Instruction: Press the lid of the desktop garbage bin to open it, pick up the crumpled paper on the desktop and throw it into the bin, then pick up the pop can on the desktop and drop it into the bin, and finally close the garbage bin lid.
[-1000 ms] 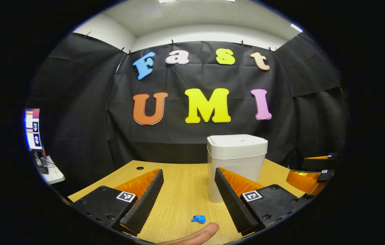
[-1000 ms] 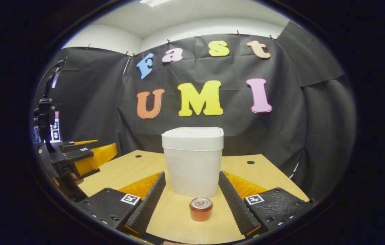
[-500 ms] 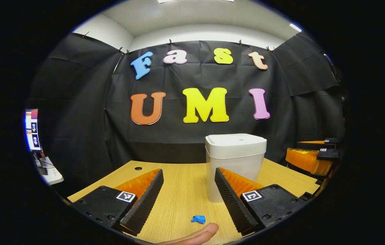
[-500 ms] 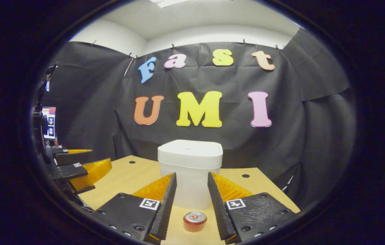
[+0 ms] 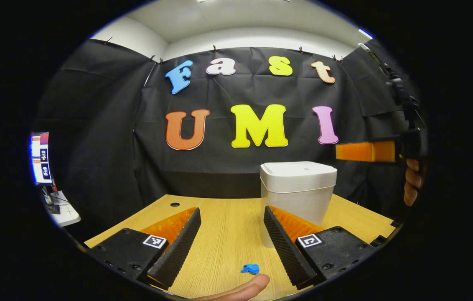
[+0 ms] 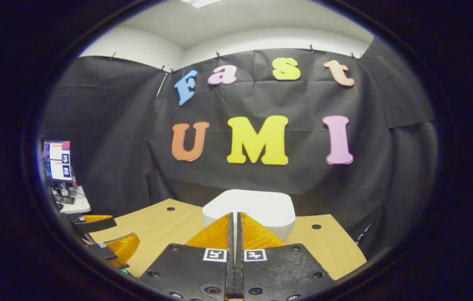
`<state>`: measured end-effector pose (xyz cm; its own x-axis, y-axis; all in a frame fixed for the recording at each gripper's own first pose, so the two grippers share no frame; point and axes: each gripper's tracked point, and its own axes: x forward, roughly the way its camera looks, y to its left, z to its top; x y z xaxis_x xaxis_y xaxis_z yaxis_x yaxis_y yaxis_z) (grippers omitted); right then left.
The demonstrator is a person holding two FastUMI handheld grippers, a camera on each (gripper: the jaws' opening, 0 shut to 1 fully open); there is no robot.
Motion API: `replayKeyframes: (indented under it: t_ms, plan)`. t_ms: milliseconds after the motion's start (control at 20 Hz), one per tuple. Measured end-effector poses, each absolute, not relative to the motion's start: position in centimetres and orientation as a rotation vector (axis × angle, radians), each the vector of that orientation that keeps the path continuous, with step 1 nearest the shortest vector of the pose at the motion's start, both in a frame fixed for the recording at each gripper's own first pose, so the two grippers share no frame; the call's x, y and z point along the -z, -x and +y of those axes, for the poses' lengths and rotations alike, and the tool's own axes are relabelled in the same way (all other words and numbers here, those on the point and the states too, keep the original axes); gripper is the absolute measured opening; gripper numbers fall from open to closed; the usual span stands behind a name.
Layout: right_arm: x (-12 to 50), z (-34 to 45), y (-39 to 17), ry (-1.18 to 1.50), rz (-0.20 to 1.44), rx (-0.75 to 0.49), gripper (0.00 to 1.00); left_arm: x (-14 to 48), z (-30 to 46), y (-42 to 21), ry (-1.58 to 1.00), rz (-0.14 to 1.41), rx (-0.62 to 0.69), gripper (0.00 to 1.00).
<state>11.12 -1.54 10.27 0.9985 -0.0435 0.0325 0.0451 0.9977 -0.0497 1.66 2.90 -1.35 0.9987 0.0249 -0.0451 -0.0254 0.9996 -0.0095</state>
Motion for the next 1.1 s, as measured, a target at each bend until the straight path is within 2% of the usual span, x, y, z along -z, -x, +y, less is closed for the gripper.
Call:
replayKeyframes:
  t_ms: [200, 400, 500, 750, 800, 850, 1050, 1100]
  plan:
    - [-11.2, -2.1, -16.5, 0.062, 0.003, 0.082, 0.00, 1.4, 4.0, -1.9, 0.018, 0.047, -0.050, 0.98]
    - [-8.4, -3.8, -20.7, 0.045, 0.110, 0.139, 0.00, 1.6, 4.6, -2.2, 0.016, 0.052, -0.056, 0.98]
    - [-8.2, -5.0, -21.4, 0.040, 0.113, 0.172, 0.00, 1.8, 5.2, -2.3, 0.024, 0.058, -0.064, 0.98]
    - [-5.9, -5.2, -21.7, -0.016, 0.164, 0.159, 0.01, 2.6, 5.6, -2.9, 0.039, 0.083, -0.073, 0.98]
    - [-6.0, -5.2, -21.6, -0.013, 0.144, 0.171, 0.05, 2.7, 5.6, -3.0, 0.046, 0.085, -0.075, 0.98]
    - [-5.8, -5.3, -21.3, -0.009, 0.128, 0.184, 0.01, 2.9, 5.4, -3.1, 0.051, 0.093, -0.072, 0.98]
    - [-7.8, -5.3, -20.5, 0.007, 0.018, 0.228, 0.01, 3.4, 5.1, -3.3, 0.045, 0.109, -0.070, 0.98]
    - [-7.9, -5.2, -20.2, 0.009, 0.001, 0.224, 0.25, 3.3, 5.3, -3.5, 0.049, 0.107, -0.080, 0.98]
